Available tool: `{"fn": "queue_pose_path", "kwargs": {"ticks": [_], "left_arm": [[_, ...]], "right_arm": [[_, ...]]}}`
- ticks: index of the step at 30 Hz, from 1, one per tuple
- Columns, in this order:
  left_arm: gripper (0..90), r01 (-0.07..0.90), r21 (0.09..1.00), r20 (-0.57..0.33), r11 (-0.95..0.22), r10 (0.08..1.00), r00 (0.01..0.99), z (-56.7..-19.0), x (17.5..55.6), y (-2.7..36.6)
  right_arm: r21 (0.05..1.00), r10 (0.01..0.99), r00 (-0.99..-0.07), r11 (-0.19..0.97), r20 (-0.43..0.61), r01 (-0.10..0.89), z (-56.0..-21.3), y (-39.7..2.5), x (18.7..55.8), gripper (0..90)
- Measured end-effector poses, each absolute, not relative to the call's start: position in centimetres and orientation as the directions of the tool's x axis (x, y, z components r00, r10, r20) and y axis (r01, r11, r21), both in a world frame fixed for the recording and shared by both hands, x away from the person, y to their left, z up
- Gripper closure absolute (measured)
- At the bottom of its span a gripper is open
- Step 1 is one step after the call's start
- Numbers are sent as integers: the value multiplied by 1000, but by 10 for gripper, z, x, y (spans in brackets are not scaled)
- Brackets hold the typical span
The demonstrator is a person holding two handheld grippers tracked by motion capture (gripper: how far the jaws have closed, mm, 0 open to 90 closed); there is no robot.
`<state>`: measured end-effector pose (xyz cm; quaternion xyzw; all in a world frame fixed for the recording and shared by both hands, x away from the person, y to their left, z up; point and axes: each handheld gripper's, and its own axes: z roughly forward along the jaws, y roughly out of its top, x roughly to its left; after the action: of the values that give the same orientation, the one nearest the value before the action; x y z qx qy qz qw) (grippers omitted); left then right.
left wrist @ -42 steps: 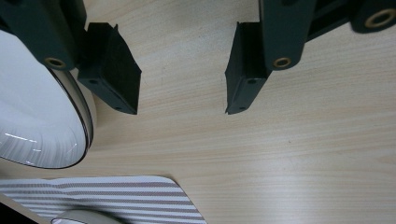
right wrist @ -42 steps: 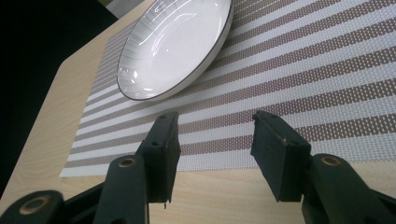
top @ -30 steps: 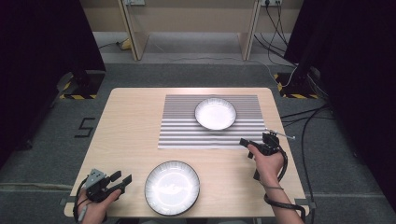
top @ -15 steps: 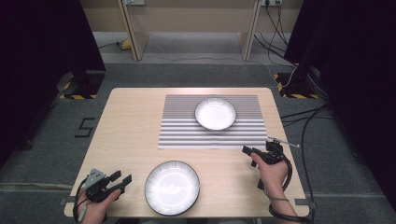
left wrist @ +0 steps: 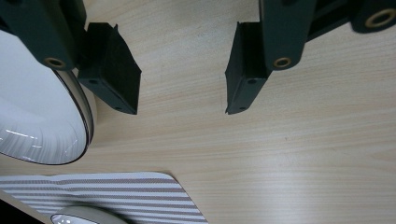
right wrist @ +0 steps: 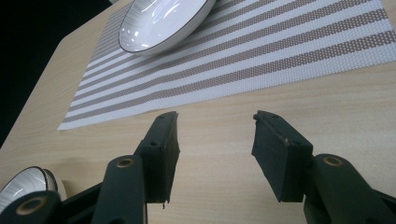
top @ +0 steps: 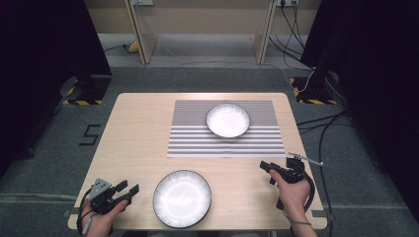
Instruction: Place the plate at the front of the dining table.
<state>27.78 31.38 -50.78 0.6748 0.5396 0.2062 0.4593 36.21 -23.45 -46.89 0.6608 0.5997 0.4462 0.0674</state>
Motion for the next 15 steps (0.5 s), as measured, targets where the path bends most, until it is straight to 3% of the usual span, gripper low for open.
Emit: {"fn": "queue_pose_path", "kwargs": {"ticks": [15], "left_arm": [[444, 538, 843, -215, 2, 918, 334, -508, 278, 313]], "right_arm": [[633, 844, -121, -288, 522, 719, -471, -248, 330, 499]]}}
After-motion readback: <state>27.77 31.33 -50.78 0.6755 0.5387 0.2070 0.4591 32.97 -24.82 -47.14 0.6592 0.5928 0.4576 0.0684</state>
